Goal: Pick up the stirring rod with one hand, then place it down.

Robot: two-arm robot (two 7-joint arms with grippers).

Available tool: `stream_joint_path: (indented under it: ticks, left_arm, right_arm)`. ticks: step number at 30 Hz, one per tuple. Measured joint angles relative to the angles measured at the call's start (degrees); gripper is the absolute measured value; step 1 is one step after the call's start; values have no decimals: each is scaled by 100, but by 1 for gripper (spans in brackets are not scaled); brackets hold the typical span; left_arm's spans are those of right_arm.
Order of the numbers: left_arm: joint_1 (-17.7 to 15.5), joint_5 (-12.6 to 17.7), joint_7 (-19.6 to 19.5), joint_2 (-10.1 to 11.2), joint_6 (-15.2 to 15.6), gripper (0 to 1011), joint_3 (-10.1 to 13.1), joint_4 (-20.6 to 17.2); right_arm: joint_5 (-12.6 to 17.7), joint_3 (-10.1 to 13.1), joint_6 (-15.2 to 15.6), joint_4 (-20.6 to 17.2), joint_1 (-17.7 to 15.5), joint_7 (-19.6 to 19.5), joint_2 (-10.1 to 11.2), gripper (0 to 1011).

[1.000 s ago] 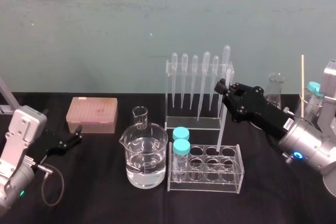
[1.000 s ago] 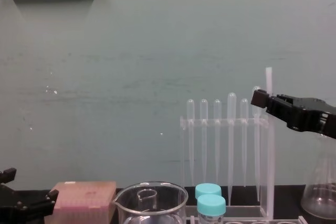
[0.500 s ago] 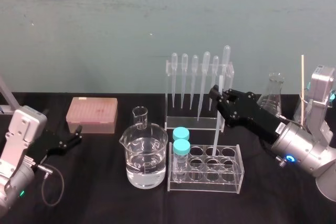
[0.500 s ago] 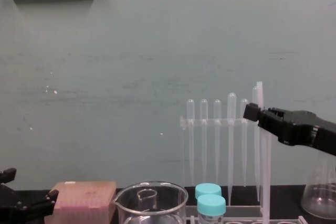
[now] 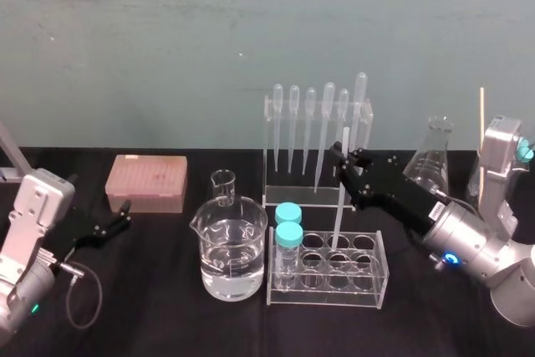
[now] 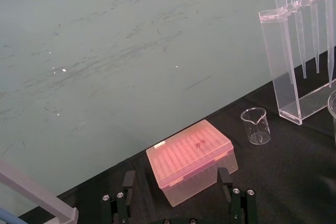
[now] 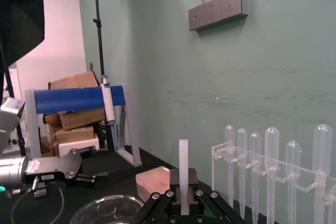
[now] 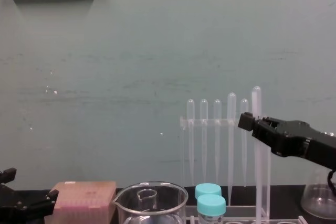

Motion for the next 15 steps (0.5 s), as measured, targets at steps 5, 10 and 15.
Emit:
stream_joint_path:
  ticks: [5, 10, 15]
  left_arm:
    - [0, 0, 0, 0, 0, 1000, 0, 0]
    - [0, 0, 0, 0, 0, 1000, 0, 0]
    - [0, 0, 0, 0, 0, 1000, 0, 0]
  right_arm:
    - [-194, -58, -163, 132, 29, 16, -38, 69]
    - [-307, -83, -170, 202, 40, 3, -65, 69]
    - [-356, -86, -132, 223, 15, -41, -86, 69]
